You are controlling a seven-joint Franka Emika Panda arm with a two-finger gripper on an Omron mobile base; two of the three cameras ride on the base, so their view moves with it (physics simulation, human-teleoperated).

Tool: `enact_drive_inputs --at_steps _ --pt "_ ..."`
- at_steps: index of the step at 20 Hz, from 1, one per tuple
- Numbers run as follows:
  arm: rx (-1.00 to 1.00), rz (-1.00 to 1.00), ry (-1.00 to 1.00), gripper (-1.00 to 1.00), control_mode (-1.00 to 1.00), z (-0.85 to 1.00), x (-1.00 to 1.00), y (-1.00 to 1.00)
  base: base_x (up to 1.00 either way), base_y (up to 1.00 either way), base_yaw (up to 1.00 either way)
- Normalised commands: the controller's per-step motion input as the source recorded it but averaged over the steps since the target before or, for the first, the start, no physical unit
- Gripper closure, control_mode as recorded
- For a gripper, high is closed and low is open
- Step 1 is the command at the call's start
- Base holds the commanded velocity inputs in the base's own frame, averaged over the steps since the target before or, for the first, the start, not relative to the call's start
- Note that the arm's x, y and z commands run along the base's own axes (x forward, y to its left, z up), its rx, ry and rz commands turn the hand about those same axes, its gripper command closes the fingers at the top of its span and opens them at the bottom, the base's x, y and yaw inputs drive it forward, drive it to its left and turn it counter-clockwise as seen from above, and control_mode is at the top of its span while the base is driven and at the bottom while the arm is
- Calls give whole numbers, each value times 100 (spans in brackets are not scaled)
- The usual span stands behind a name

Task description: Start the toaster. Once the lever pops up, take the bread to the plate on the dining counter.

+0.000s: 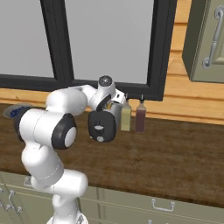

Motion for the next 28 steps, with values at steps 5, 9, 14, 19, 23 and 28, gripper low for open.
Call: enact_drive_inputs --at_steps 5,9,14,19,23,28 --pt "0 0 -1 100 -100 -1 -26 32 0 0 0" --pt "0 0 0 100 -100 2 0 13 0 0 0" --pt "0 0 -1 100 -100 45 0 0 0 0 0" --pt "0 0 -5 100 -100 78 -1 0 0 0 0" --pt "0 0 -1 100 -100 96 -26 0 0 0 0" --pt "0 0 0 100 -100 95 -68 0 0 0 0"
